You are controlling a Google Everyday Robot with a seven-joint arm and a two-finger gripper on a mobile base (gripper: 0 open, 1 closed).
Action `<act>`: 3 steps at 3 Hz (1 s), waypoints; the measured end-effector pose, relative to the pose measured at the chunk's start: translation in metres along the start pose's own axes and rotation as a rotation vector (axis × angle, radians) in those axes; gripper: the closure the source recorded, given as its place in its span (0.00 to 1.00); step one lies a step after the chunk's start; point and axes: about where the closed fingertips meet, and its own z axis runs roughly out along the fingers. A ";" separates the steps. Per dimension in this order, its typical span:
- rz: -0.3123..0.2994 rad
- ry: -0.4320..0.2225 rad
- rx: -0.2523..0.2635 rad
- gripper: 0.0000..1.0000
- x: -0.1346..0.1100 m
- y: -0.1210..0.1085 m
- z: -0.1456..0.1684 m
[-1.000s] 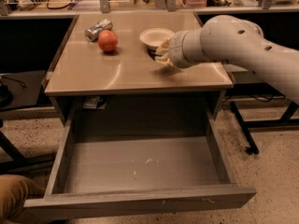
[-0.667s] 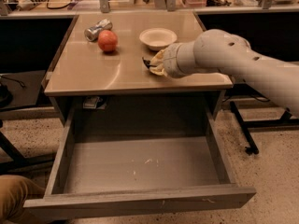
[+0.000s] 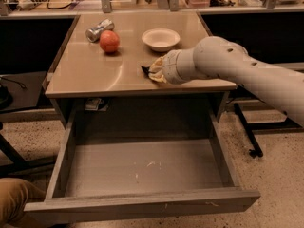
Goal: Pick rxbar chocolate from top drawer and place on counter
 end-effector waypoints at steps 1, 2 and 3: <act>0.000 0.000 0.000 0.58 0.000 0.000 0.000; 0.000 0.000 0.000 0.35 0.000 0.000 0.000; 0.000 0.000 0.000 0.11 0.000 0.000 0.000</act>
Offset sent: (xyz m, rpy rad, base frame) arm 0.0000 0.0000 0.0000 0.0000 0.0000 0.0000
